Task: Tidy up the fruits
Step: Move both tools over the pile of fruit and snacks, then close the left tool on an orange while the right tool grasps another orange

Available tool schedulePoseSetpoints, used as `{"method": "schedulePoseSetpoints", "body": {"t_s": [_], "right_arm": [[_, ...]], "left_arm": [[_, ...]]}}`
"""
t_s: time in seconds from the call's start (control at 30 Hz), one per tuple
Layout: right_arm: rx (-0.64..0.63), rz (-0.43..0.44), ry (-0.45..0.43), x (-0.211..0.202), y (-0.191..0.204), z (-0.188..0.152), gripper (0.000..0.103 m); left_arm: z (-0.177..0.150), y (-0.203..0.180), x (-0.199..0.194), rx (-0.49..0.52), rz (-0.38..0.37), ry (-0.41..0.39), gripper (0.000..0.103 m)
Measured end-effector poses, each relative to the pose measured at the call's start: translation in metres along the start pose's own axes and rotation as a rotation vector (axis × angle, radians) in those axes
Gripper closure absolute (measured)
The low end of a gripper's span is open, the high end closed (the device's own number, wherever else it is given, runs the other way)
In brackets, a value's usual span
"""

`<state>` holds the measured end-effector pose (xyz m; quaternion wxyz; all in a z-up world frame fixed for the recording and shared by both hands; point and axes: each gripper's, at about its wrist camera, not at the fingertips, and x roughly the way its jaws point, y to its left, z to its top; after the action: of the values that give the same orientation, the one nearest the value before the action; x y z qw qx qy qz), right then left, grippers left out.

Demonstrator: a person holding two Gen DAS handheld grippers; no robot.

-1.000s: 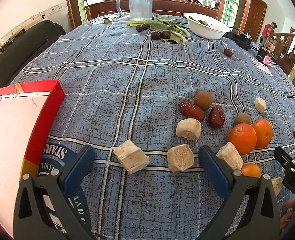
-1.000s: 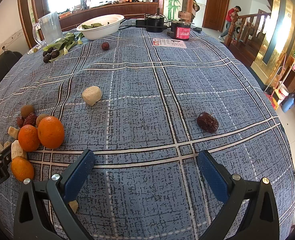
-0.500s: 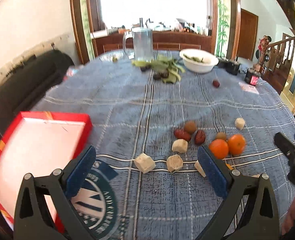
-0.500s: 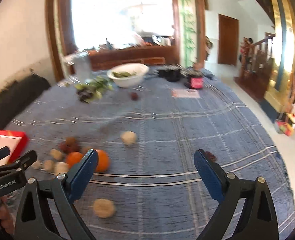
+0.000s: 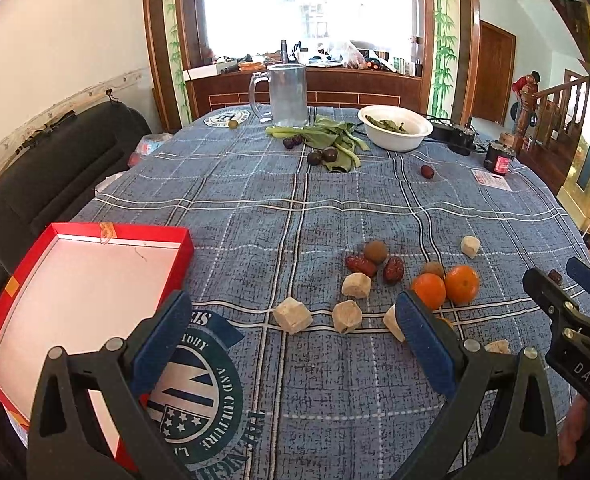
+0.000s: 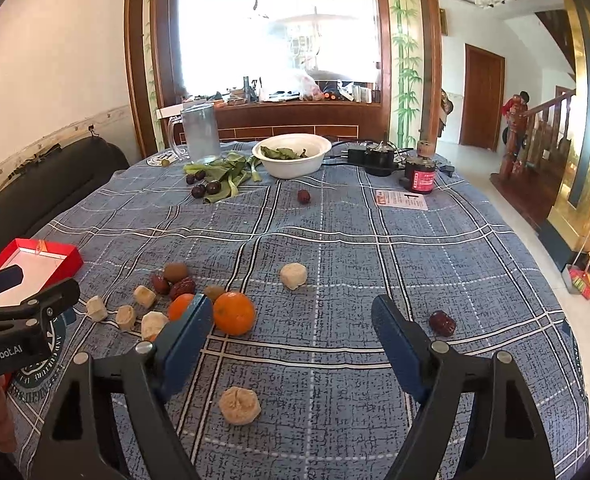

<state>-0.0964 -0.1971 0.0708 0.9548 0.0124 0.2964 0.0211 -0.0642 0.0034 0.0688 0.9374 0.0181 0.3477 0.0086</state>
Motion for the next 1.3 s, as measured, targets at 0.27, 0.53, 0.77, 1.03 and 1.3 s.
{"method": "schedulePoseSetpoints", "body": {"t_s": [0.27,0.53,0.77,1.03,1.3], "right_arm": [[0.0,0.01,-0.003,-0.002,0.0,0.001,0.023],[-0.002,0.022,0.001,-0.002,0.001,0.001,0.026],[-0.002,0.023,0.0,-0.002,0.001,0.001,0.026],[0.007,0.013,0.025,0.001,-0.002,0.001,0.026],[0.077,0.052,0.08,0.007,-0.015,0.001,0.026]], "left_arm": [[-0.002,0.003,0.006,-0.008,0.003,0.021,0.001],[-0.003,0.004,0.008,-0.009,0.001,0.027,0.001],[-0.004,0.003,0.01,-0.002,-0.002,0.031,0.001],[-0.004,0.012,0.014,-0.003,-0.015,0.041,0.001],[-0.011,0.039,0.012,0.065,-0.069,0.063,0.001]]}}
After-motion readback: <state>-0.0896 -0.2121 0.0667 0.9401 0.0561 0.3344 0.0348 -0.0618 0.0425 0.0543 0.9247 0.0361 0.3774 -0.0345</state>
